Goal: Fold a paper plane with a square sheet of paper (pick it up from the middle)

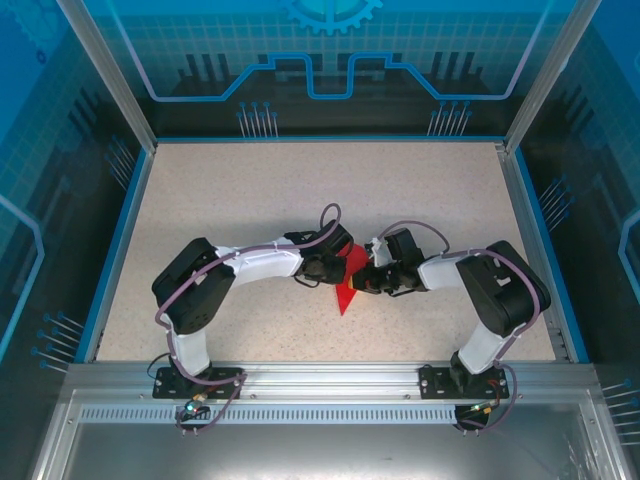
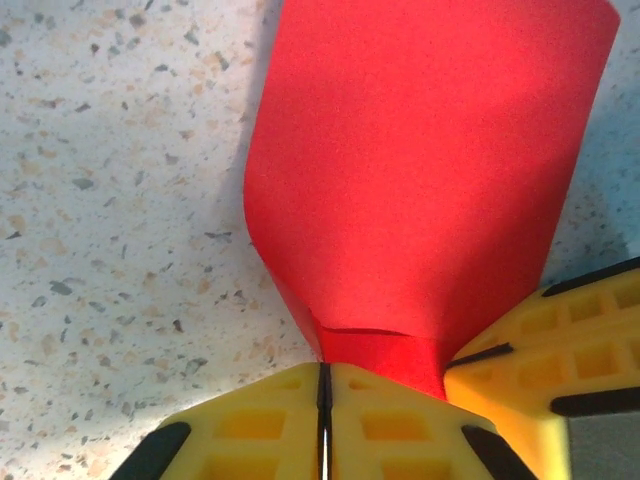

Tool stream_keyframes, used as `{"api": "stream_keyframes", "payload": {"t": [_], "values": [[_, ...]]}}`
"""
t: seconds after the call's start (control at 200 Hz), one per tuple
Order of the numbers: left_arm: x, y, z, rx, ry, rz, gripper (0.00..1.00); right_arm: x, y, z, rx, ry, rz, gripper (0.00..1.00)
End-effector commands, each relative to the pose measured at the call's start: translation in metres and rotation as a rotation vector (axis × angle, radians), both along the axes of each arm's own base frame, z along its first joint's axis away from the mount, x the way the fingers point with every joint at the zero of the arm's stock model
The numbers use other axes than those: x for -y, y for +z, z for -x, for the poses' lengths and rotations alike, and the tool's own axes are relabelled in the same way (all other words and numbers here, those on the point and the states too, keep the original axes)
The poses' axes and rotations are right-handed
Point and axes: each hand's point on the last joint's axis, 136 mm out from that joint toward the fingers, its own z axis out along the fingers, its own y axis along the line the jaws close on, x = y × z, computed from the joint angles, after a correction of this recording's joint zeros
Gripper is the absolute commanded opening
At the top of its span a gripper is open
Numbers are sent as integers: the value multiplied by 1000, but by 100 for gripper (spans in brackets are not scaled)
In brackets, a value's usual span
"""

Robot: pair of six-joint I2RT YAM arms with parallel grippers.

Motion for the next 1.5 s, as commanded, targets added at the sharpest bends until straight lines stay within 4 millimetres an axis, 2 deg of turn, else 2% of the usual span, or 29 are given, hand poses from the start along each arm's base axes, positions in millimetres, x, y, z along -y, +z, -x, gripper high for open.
{"api": "stream_keyframes", "payload": {"t": [0.0, 0.155, 0.37, 0.645, 0.895, 1.09, 1.235, 1.491], "values": [[18, 14, -2, 18, -36, 82, 11, 18, -17, 7, -54, -43, 75, 0], [25, 16, -2, 10, -37, 105, 12, 19, -23, 9, -66, -46, 80, 0], [32, 5, 0, -25, -38, 131, 12, 18, -21, 9, -59, -47, 67, 0], [21, -17, 2, -43, -25, 68, 11, 14, -7, 3, -14, -46, 31, 0], [13, -25, 2, -47, -24, 37, 12, 16, 3, 0, 9, -49, 38, 0], [13, -23, 0, -44, -27, 42, 12, 20, 4, 3, 7, -52, 63, 0], [16, -21, -1, -43, -29, 55, 12, 19, -3, 4, -12, -45, 74, 0], [28, 4, -3, -17, -39, 134, 12, 19, -14, 6, -31, -34, 115, 0]]}}
